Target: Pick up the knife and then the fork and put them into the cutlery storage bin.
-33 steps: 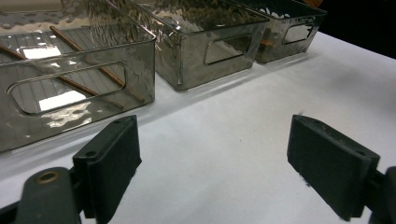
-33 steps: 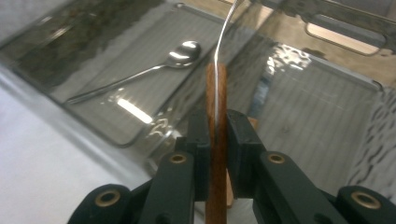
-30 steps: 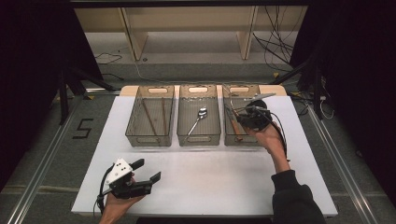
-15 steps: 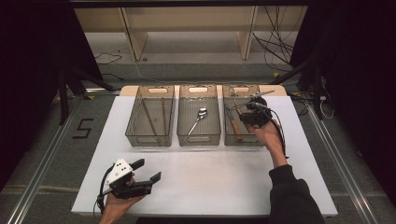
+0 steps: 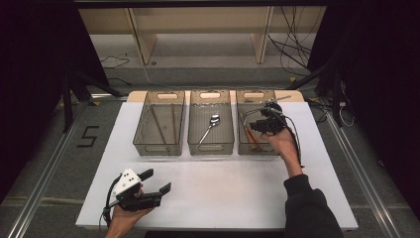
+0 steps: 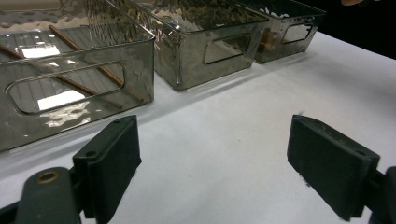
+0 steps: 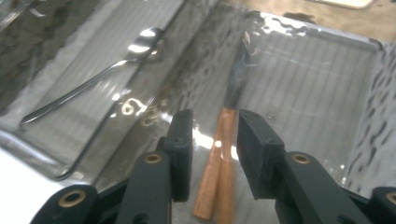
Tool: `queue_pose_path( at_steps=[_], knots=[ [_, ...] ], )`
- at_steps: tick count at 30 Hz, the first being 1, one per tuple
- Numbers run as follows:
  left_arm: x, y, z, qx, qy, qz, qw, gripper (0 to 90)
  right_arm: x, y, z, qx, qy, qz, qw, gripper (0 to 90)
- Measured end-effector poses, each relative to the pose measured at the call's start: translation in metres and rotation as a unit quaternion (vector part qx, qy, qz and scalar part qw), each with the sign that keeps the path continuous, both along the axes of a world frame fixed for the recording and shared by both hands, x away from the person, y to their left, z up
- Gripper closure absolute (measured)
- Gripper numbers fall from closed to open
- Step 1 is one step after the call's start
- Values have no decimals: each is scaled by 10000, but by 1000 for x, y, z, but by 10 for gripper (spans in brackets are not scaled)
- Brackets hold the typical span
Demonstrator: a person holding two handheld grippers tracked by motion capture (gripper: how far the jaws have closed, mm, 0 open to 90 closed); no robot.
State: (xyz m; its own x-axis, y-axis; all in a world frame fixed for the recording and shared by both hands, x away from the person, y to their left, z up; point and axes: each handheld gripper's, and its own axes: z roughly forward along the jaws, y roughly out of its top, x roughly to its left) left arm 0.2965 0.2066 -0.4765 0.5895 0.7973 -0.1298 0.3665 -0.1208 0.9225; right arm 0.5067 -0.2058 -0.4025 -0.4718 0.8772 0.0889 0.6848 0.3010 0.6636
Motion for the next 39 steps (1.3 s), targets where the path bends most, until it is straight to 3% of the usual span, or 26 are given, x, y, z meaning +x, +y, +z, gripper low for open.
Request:
queue_pose_path(
  at_steps=[9, 16, 26, 32, 35, 39],
  knots=[
    [0, 0, 0, -7, 1, 2, 10000, 168, -18, 4, 11, 205, -263, 355, 9988, 538],
    [0, 0, 0, 5, 17, -3, 10000, 168, -46, 14, 17, 526, -566, 703, 9945, 452],
    [1, 1, 1, -113, 51, 22, 9999, 168, -79, 20, 7, 999, -733, 1023, 9870, 370],
    [2, -2, 2, -92, 61, -16, 9999, 168, -95, 22, -2, 1118, -835, 1213, 9828, 344],
    [2, -2, 1, -84, 90, -16, 9999, 168, -102, 22, -8, 1155, -826, 1332, 9809, 322],
    [2, -1, 1, -100, 92, -27, 9999, 168, -110, 18, -17, 1380, -804, 1422, 9769, 318]
  ],
)
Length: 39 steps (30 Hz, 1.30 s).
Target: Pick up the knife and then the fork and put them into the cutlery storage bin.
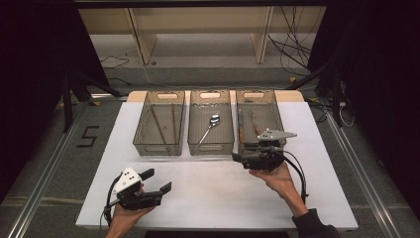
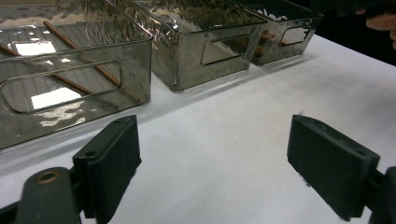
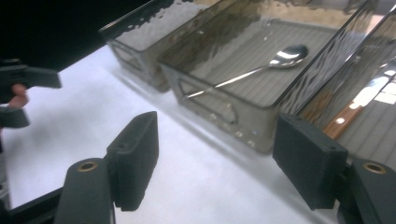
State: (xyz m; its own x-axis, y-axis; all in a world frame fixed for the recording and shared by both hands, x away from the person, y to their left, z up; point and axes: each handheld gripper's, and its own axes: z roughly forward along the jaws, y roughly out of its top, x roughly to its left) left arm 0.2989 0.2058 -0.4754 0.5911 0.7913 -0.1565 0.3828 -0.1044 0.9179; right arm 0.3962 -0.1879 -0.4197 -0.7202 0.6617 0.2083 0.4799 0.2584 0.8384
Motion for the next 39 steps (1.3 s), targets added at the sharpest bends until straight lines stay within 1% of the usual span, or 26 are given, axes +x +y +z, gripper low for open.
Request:
queue_pose_path(
  at_steps=[4, 6, 8, 10, 12, 15, 19, 23, 25, 27, 32, 39],
  knots=[
    [-1, 0, 0, 21, -21, -11, 10000, 168, -11, -3, -11, 39, 10, 65, 10000, 306],
    [-2, 1, -1, 13, -21, -10, 10000, 168, -16, -6, -16, 100, 24, 45, 9999, 302],
    [-2, 2, -1, 11, 5, -13, 10000, 168, -21, -7, -22, 107, 37, 37, 9999, 294],
    [-2, 2, -1, 27, 39, -42, 10000, 168, -25, -8, -25, 126, 15, 34, 9999, 293],
    [-2, 2, -1, 41, 29, -64, 10000, 168, -29, -9, -28, 123, 21, 60, 9999, 284],
    [-2, 2, -1, 34, 41, -80, 10000, 167, -35, -10, -34, 182, 3, 89, 9998, 280],
    [-1, 2, -1, 34, 48, -86, 9999, 167, -43, -12, -38, 228, -65, 98, 9997, 280],
    [0, 2, -2, -2, 67, -93, 9999, 167, -53, -17, -38, 338, -185, 85, 9992, 275],
    [0, 2, -2, -14, 81, -104, 9999, 167, -57, -21, -38, 366, -247, 41, 9990, 270],
    [0, 2, -2, -27, 81, -105, 9999, 167, -61, -26, -39, 438, -248, -19, 9987, 265],
    [2, 2, -3, -10, 105, -122, 9999, 167, -68, -33, -40, 402, -275, -136, 9987, 260],
    [3, 1, -3, 2, 139, -140, 9998, 167, -71, -40, -41, 403, -311, -246, 9984, 252]
  ],
)
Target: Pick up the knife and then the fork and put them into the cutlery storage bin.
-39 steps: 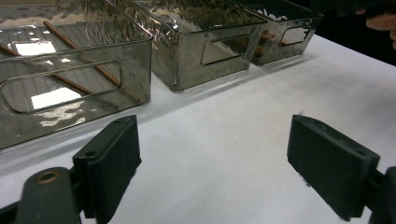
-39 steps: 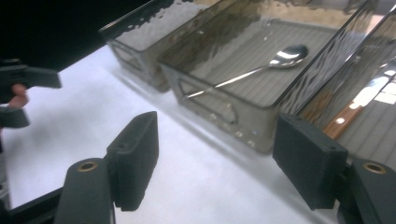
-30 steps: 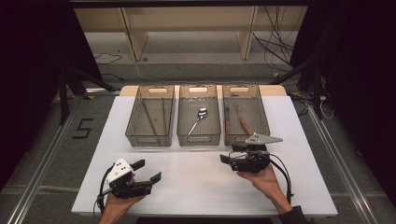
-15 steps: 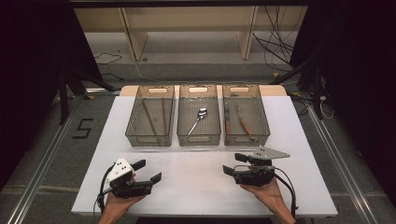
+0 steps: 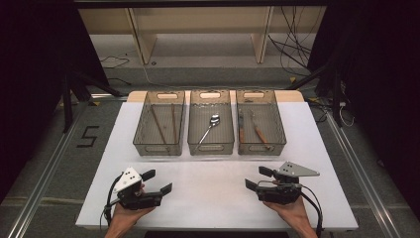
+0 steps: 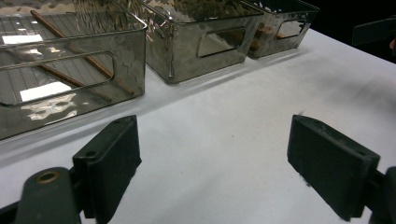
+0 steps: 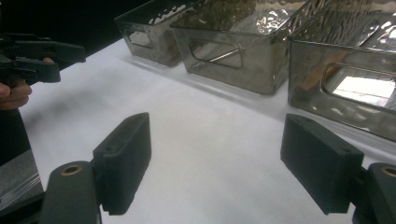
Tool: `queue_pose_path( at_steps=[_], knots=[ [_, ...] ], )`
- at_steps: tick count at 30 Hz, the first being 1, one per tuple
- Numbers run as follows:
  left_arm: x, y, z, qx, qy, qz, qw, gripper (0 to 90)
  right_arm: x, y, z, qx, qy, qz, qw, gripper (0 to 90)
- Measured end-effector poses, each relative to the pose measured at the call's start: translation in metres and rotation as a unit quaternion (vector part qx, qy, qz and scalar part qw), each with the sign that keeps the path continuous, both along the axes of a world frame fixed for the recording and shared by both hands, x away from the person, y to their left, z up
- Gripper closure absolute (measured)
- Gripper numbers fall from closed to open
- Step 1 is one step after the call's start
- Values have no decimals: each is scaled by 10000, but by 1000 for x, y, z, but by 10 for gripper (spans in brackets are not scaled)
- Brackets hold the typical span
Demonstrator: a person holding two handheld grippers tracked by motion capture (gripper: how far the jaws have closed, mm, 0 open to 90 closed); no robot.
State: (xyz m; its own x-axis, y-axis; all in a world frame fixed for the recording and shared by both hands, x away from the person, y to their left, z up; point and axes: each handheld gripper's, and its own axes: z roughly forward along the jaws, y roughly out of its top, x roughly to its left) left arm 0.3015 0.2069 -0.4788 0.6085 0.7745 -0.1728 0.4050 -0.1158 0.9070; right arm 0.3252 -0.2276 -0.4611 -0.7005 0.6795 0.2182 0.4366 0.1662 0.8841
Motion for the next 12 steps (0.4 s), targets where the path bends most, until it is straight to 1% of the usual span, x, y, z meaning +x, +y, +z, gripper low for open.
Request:
queue_pose_path(
  at_steps=[12],
  knots=[
    [1, 1, 0, 1, 9, 2, 10000, 168, 1, 0, 0, -13, -18, -6, 10000, 247]
  ],
)
